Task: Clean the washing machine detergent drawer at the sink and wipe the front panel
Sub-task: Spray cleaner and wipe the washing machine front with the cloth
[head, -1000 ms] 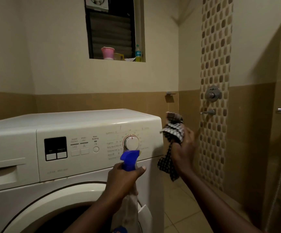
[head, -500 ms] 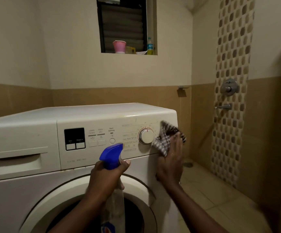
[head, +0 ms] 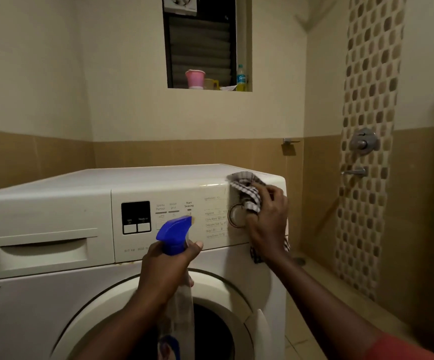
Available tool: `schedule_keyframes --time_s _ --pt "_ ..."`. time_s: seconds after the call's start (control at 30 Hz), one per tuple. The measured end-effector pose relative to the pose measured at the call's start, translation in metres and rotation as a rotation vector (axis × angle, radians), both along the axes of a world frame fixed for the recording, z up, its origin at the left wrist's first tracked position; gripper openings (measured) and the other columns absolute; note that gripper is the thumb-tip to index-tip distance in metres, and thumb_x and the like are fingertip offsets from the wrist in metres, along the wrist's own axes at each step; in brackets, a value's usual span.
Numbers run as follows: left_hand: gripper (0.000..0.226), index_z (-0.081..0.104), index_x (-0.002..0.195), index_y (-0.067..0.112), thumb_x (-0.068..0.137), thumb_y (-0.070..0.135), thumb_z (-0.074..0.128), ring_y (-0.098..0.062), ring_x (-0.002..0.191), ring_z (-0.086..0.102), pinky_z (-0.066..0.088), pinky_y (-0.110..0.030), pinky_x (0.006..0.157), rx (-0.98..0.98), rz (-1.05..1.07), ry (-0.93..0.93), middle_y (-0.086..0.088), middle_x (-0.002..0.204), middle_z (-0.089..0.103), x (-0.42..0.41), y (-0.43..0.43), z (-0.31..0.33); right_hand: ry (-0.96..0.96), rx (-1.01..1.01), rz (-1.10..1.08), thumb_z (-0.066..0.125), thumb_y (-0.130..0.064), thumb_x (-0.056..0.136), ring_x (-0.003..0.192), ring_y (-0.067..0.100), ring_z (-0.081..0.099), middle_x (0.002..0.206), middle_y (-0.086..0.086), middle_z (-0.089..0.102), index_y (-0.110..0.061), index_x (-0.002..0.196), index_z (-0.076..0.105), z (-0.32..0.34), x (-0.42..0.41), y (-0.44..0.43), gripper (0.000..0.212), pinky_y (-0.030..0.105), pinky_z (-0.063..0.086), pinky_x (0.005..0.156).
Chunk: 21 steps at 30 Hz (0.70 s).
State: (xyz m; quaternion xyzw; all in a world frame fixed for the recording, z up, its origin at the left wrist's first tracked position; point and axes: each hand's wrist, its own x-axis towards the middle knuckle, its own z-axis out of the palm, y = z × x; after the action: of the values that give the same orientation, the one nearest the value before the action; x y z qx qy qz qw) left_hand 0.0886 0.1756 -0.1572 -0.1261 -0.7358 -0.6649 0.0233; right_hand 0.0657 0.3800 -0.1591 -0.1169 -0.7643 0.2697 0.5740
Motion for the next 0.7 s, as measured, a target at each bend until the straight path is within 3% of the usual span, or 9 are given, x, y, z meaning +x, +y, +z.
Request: schedule_keyframes --time_s 0.1,0.27,0.33,0.43,0.5,0.6,0.7 --pt "0.024 0.053 0.082 0.018 0.081 0.027 0.075 -0.023 0.059 0.061 0.047 -0.035 0.071 0.025 0.013 -0.026 -0.012 0.063 0.062 0.0 -0.003 -0.004 -0.1 0.278 0.012 0.044 -0.031 0.066 0.115 0.023 0.042 0.121 0.002 0.053 -0.02 0.117 0.062 0.007 -0.001 -0.009 0.055 0.04 0.041 0.092" --pt "0.031 0.057 0.093 0.013 0.078 0.03 0.078 -0.027 0.054 0.063 0.055 -0.044 0.074 0.038 0.019 -0.089 -0.019 0.064 0.067 -0.01 -0.005 -0.016 -0.199 0.814 0.082 0.05 -0.031 0.069 0.118 0.023 0.045 0.118 -0.001 0.057 -0.023 0.105 0.064 0.01 -0.006 -0.022 0.039 0.034 0.04 0.088" --pt "0.032 0.057 0.095 0.012 0.079 0.03 0.077 -0.028 0.054 0.063 0.054 -0.042 0.073 0.04 0.02 -0.094 -0.02 0.06 0.066 -0.012 -0.006 -0.017 -0.16 0.726 0.055 0.054 -0.031 0.072 0.113 0.023 0.047 0.114 -0.001 0.057 -0.022 0.103 0.065 0.013 -0.011 -0.017 0.034 0.034 0.042 0.084" --pt "0.026 0.055 0.09 0.014 0.081 0.026 0.076 -0.029 0.055 0.062 0.053 -0.045 0.078 0.037 0.009 -0.071 -0.023 0.066 0.066 -0.015 -0.013 -0.013 -0.037 0.241 -0.036 0.051 -0.034 0.075 0.106 0.023 0.047 0.112 0.0 0.055 -0.02 0.108 0.063 0.011 -0.013 0.016 0.037 0.04 0.046 0.083" --pt "0.023 0.054 0.086 0.016 0.081 0.025 0.075 -0.027 0.054 0.061 0.054 -0.041 0.072 0.024 0.017 -0.064 -0.021 0.067 0.065 -0.017 -0.018 -0.012 -0.009 0.034 -0.071 0.045 -0.038 0.074 0.106 0.025 0.046 0.113 0.001 0.053 -0.019 0.112 0.061 -0.004 -0.008 0.035 0.045 0.042 0.046 0.084" --pt "0.027 0.055 0.091 0.013 0.08 0.027 0.076 -0.027 0.054 0.063 0.054 -0.036 0.065 -0.006 0.021 -0.061 -0.02 0.071 0.066 -0.019 -0.022 -0.01 -0.04 -0.002 -0.103 0.038 -0.039 0.072 0.11 0.03 0.044 0.117 0.007 0.051 -0.015 0.116 0.06 -0.024 -0.002 0.039 0.055 0.041 0.043 0.088" --pt "0.027 0.055 0.09 0.017 0.079 0.028 0.077 -0.031 0.061 0.064 0.055 -0.052 0.084 0.018 0.037 -0.049 -0.018 0.071 0.065 -0.02 -0.023 -0.005 -0.025 -0.066 -0.101 0.034 -0.044 0.066 0.114 0.03 0.041 0.123 0.01 0.049 -0.013 0.122 0.057 -0.003 -0.004 0.022 0.068 0.045 0.042 0.094"
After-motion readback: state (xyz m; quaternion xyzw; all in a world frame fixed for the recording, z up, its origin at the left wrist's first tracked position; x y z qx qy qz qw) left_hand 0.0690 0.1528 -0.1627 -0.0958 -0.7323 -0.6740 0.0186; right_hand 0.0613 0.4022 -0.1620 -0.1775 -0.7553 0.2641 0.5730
